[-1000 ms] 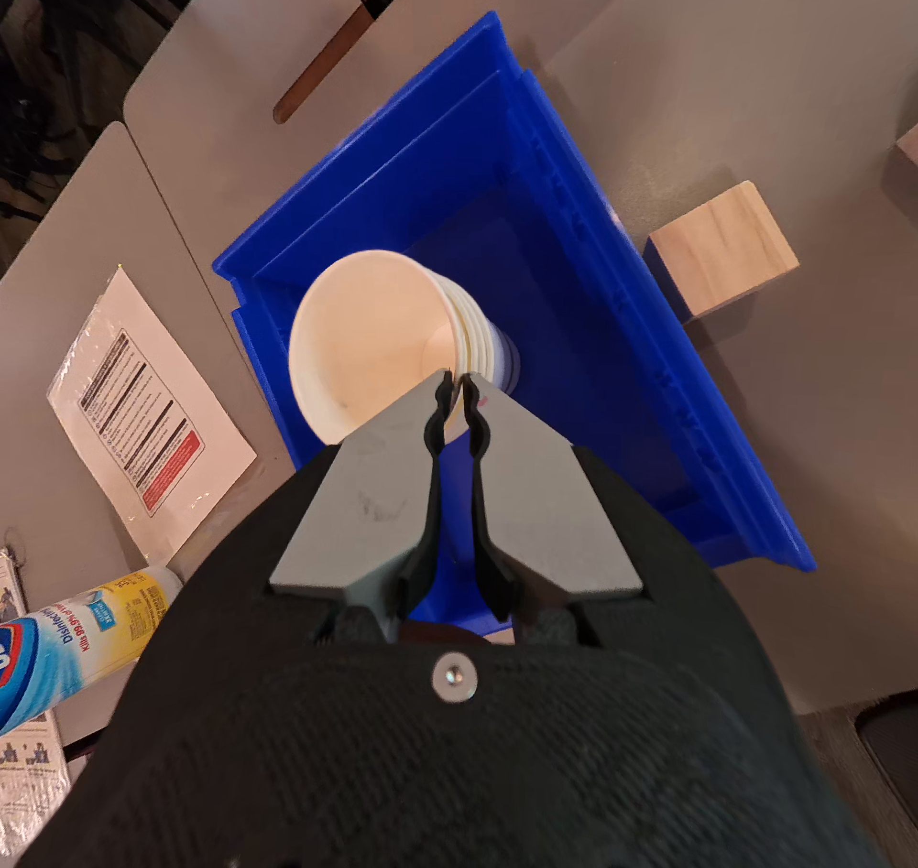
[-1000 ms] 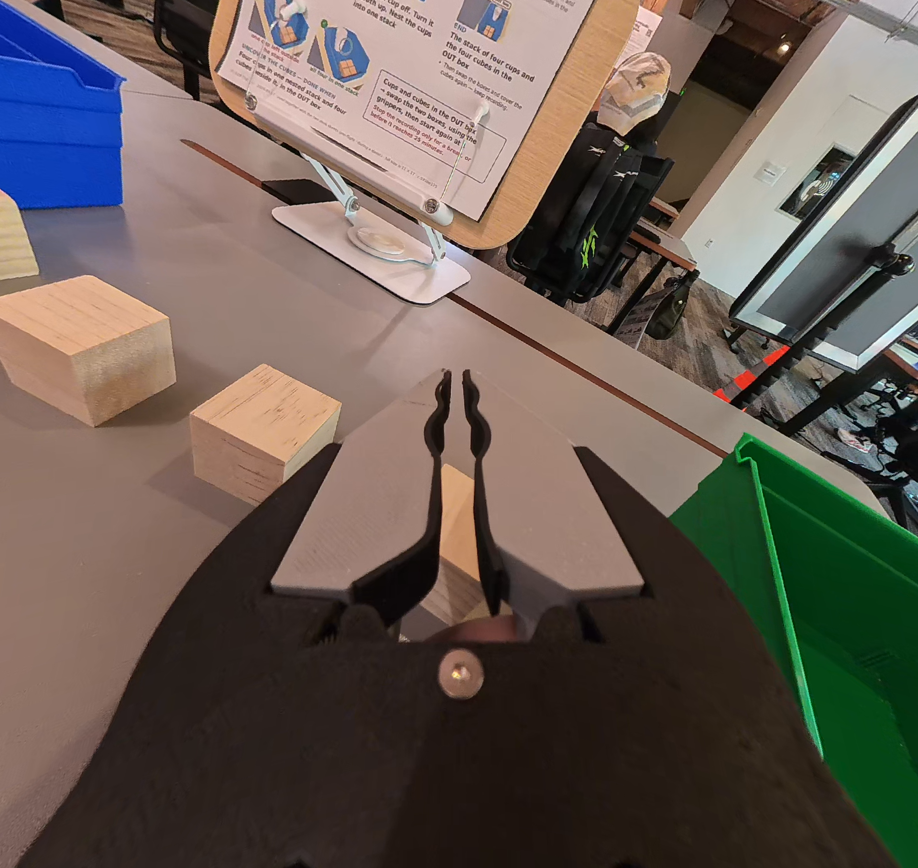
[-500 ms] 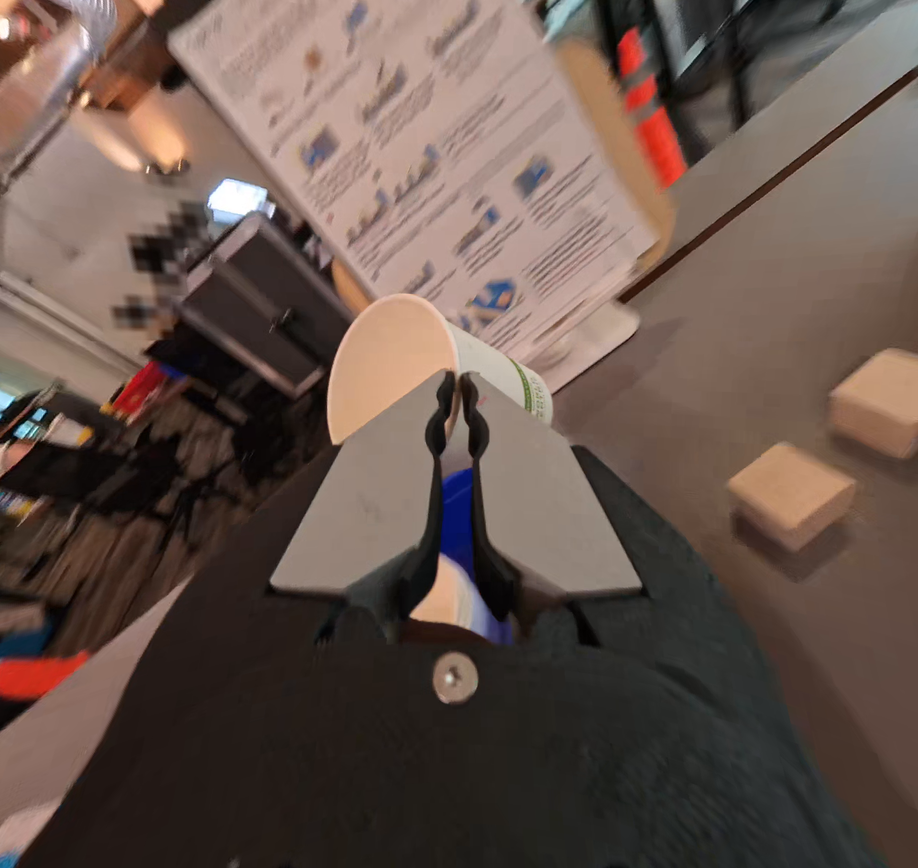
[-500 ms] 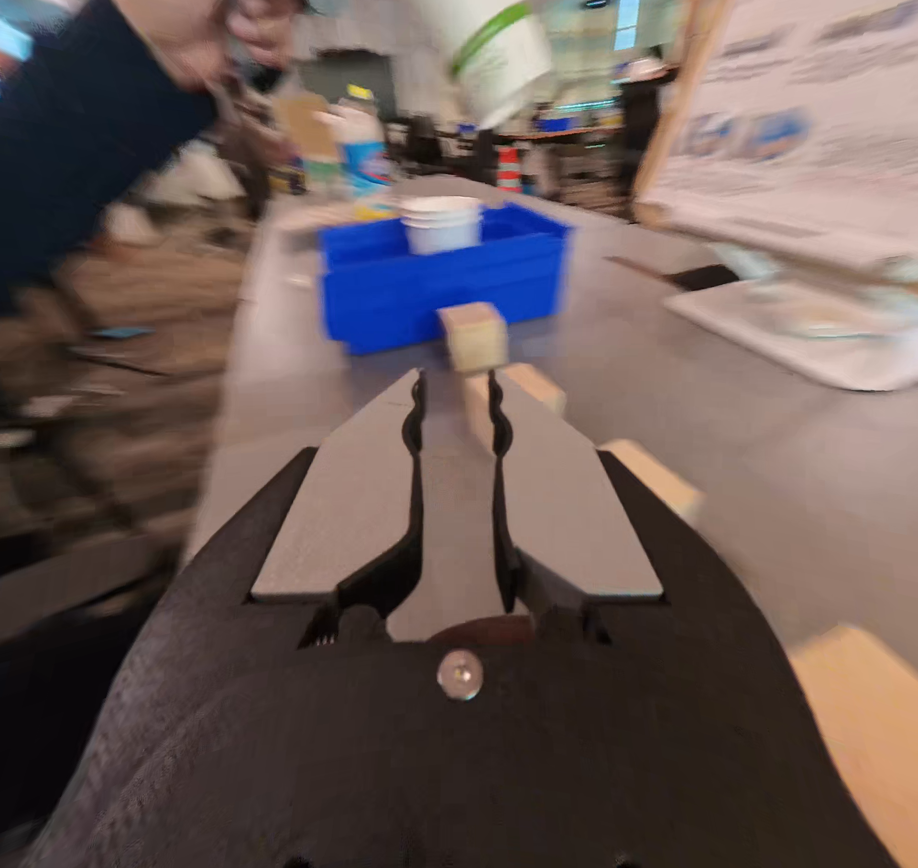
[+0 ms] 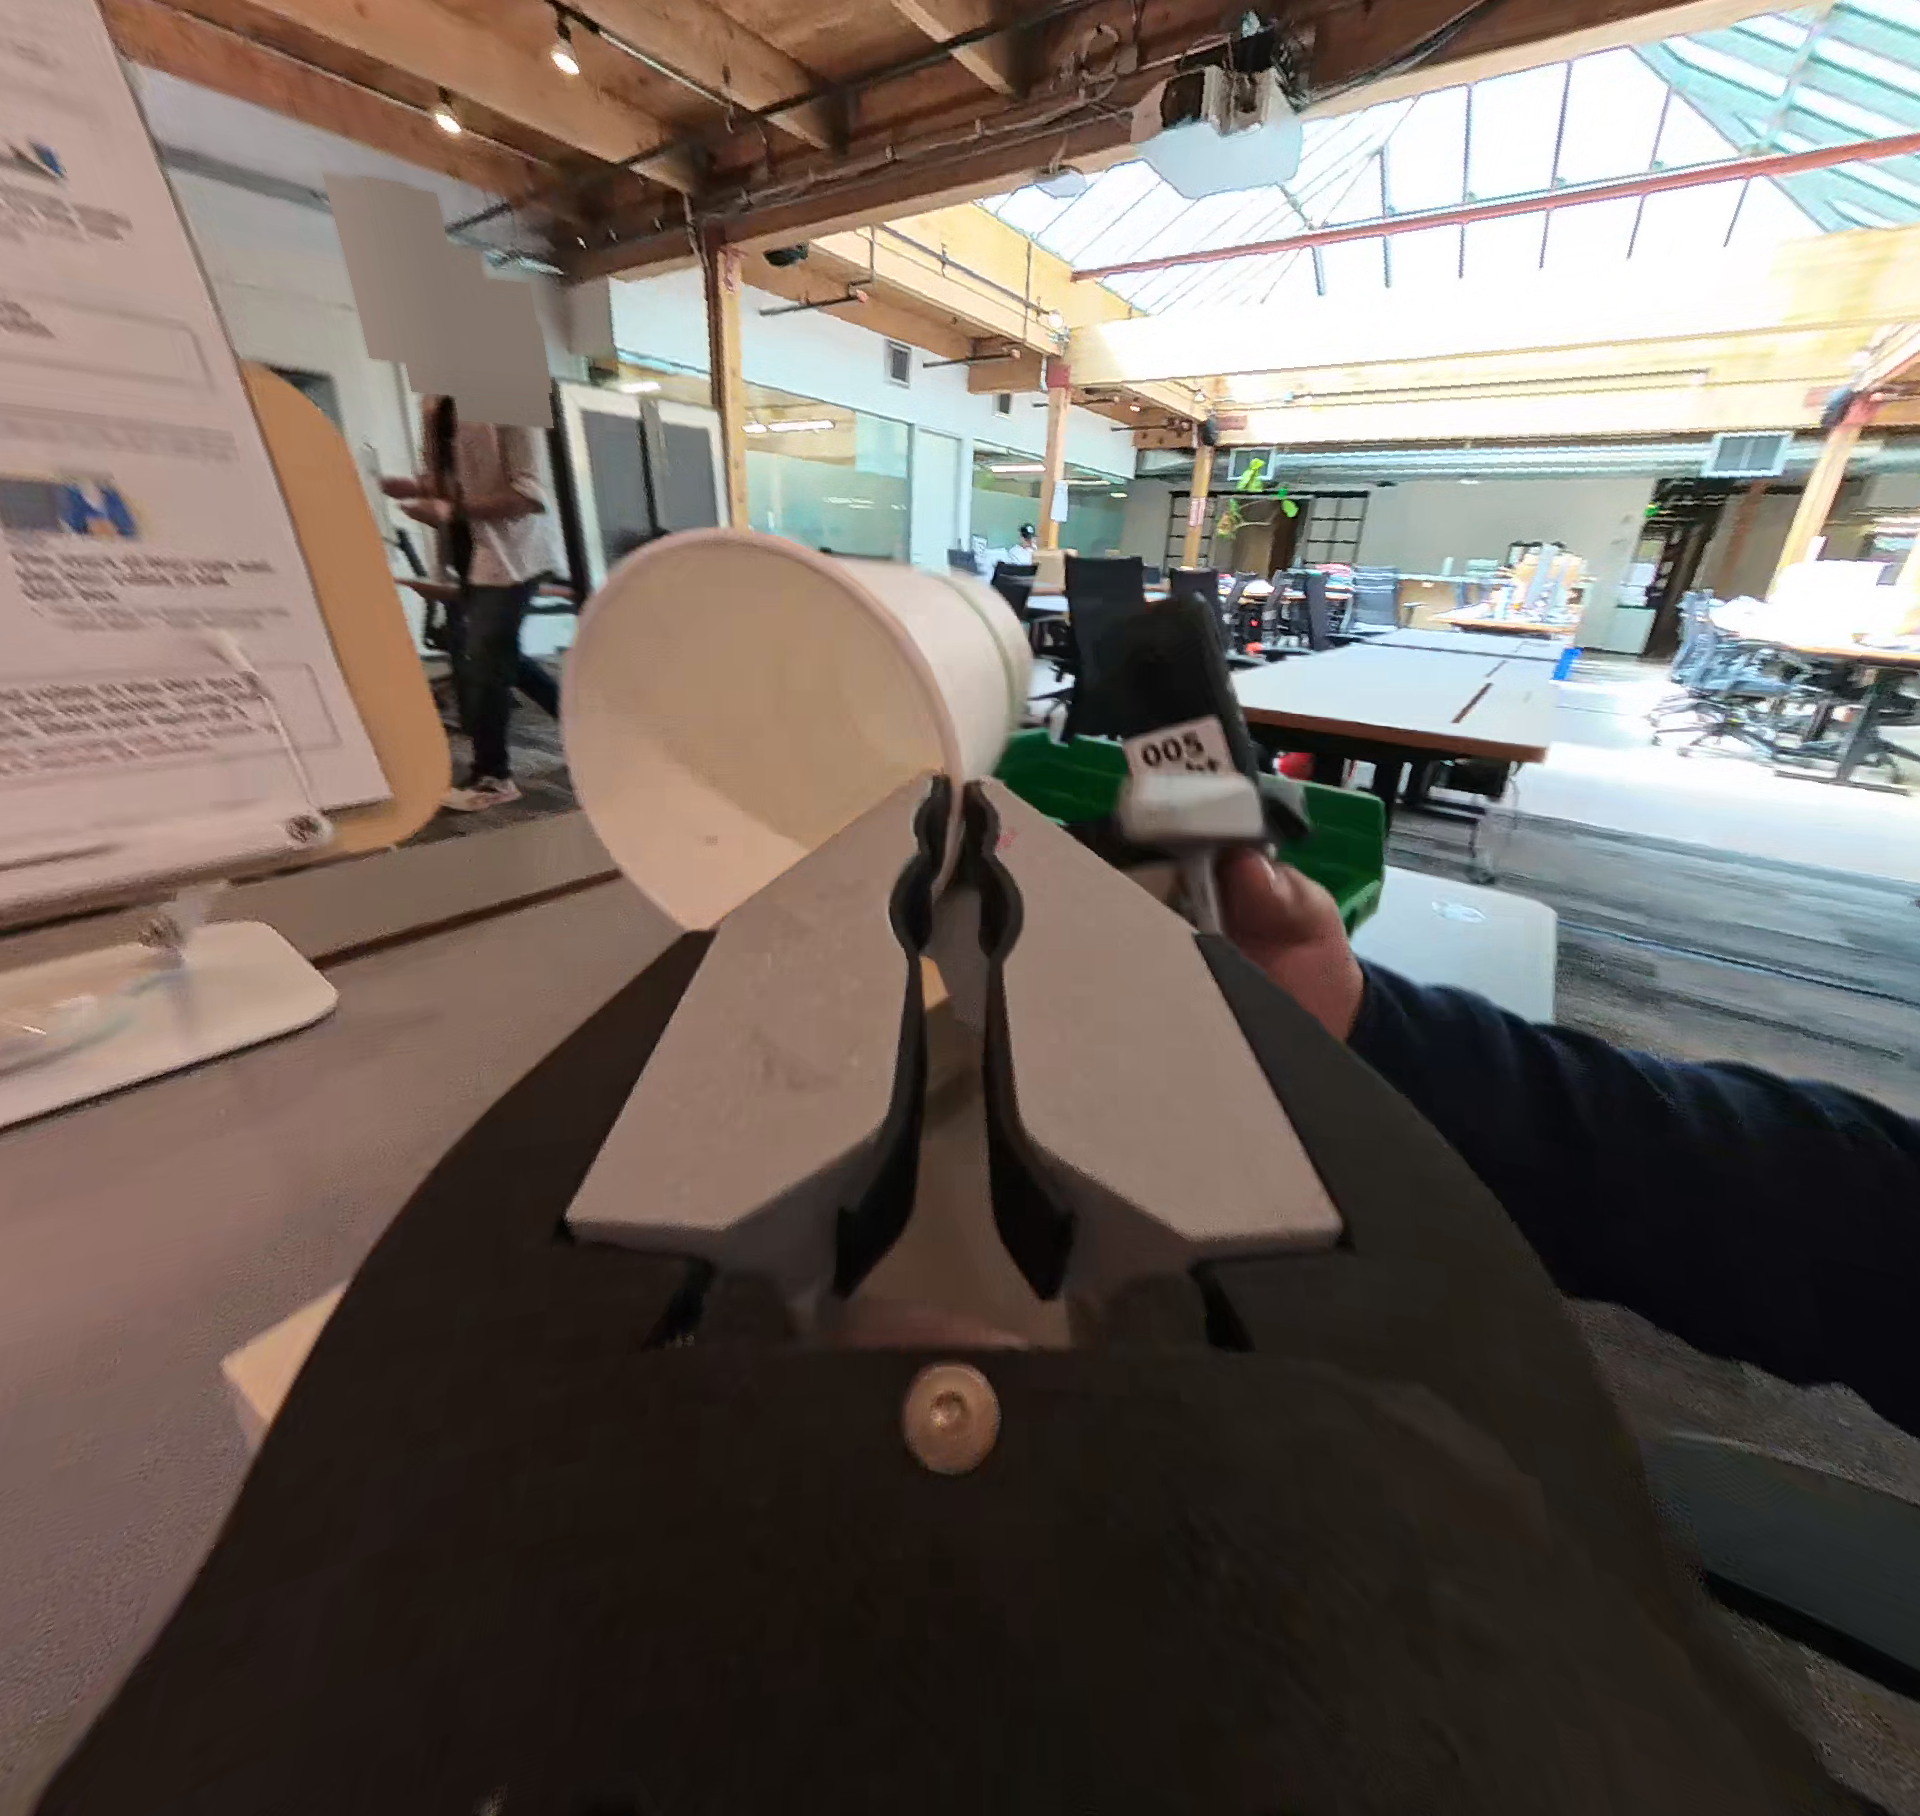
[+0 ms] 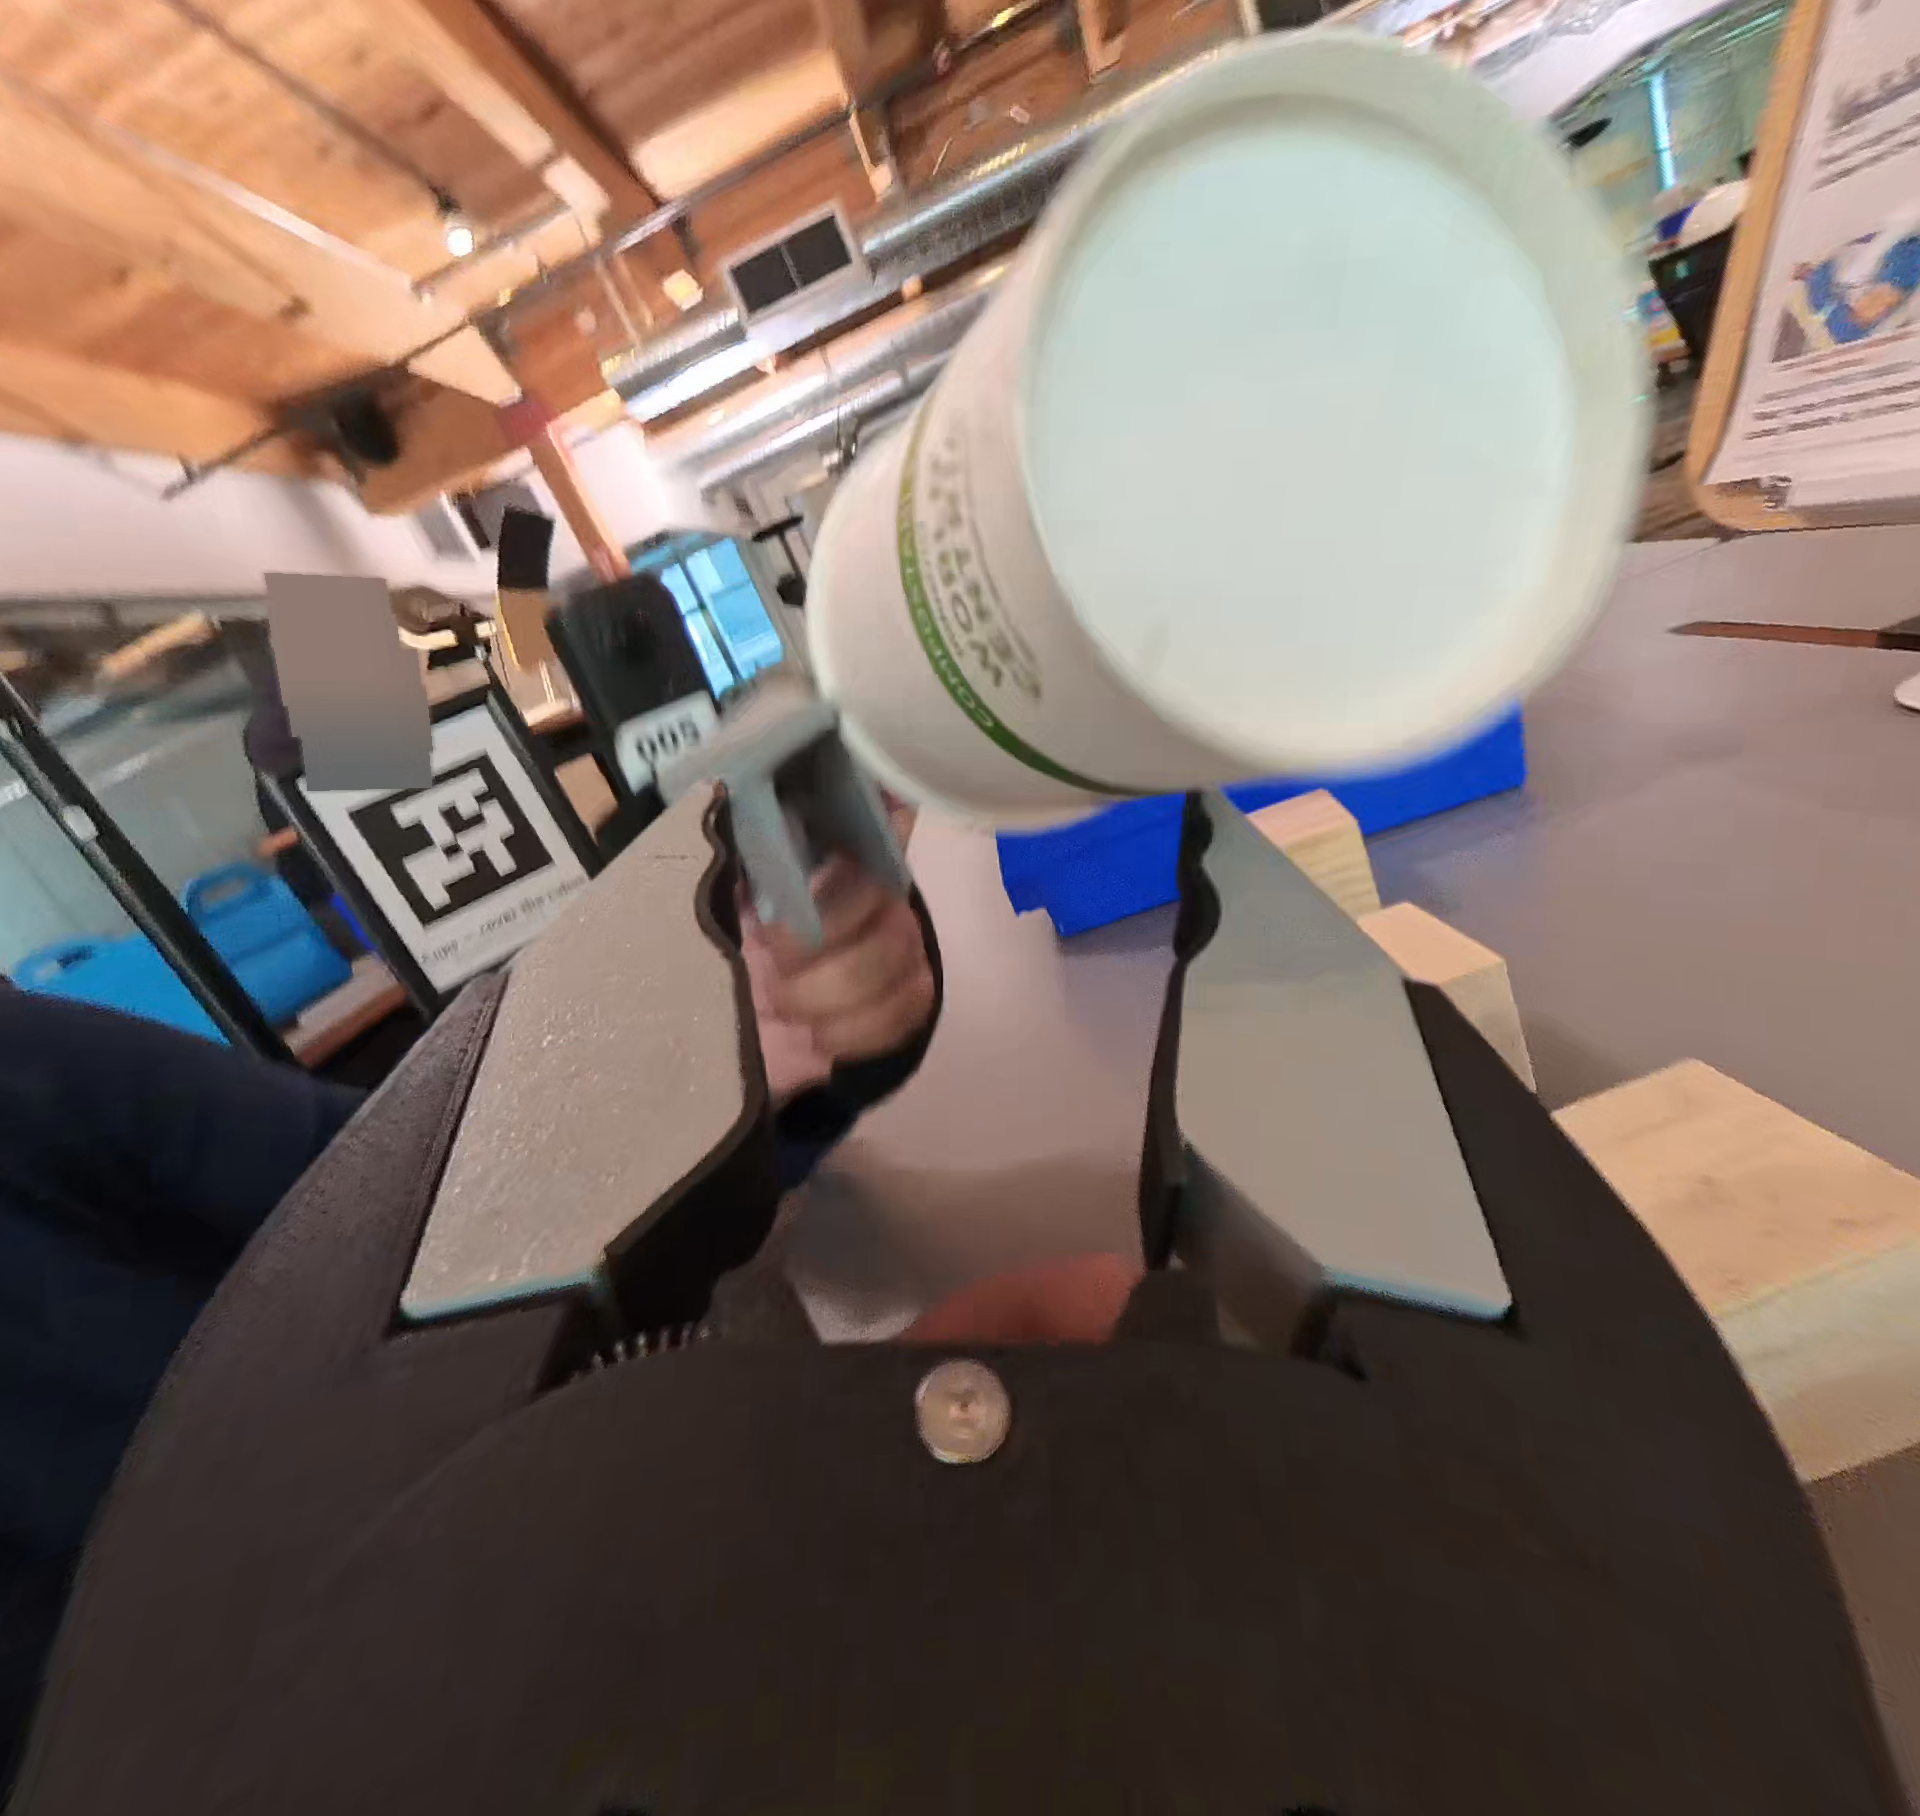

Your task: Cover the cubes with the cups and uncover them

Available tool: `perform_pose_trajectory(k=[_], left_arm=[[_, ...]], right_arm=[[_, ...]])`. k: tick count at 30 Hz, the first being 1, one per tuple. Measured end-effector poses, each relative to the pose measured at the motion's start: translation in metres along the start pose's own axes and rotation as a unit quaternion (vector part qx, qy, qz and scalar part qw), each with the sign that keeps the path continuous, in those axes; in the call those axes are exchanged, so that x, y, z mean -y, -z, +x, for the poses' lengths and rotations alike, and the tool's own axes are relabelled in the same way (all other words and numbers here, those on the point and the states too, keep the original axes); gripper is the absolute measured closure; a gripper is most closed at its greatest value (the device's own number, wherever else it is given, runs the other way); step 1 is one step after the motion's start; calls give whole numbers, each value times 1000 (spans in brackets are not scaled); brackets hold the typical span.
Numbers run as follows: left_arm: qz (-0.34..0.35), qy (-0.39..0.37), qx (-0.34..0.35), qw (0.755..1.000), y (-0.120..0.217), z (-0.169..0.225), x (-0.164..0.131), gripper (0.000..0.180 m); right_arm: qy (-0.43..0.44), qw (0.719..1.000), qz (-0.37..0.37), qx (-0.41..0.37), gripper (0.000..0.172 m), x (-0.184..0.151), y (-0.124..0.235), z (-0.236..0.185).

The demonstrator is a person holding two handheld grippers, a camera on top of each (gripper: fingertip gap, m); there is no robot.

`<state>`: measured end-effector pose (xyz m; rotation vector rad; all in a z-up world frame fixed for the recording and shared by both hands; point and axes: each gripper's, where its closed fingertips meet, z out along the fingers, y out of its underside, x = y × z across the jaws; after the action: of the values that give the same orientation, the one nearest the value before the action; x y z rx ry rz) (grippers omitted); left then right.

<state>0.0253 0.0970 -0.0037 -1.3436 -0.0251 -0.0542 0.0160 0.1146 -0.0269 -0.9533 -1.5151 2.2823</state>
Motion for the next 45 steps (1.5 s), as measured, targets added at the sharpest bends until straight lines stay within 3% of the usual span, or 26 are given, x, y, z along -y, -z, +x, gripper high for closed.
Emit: perform_pose_trajectory(k=[5,12,17,19,21,24,28,32,36,41,45], left_arm=[[-92,3,-31,995,-5,10,-60,179],[-134,-41,-106,984,-1,29,-90,178],[-135,-36,-96,986,2,27,-98,178],[-148,-48,-66,986,1,19,-105,180],[-160,-71,-24,984,1,8,-108,180],[-138,-72,18,988,4,-3,-101,180],[-133,-53,27,989,7,-9,-99,180],[-148,-86,30,985,5,-4,-104,180],[-154,-122,44,980,4,-3,-106,180],[-160,-114,57,979,4,-8,-107,180],[-153,-104,55,981,5,-9,-105,180]], right_arm=[[-50,998,34,-26,76,11,6,17],[-33,997,-14,-73,76,-9,-1,34],[11,996,-40,-74,78,-15,-2,33],[51,991,-52,-111,78,-13,1,40],[123,966,-53,-223,78,-1,18,66],[173,899,-20,-402,79,32,73,104],[203,834,-27,-511,78,49,118,118],[201,801,-99,-556,78,29,129,133],[155,792,-187,-561,77,-9,131,154],[139,762,-271,-571,76,-44,140,173],[143,750,-278,-583,74,-46,144,177]])
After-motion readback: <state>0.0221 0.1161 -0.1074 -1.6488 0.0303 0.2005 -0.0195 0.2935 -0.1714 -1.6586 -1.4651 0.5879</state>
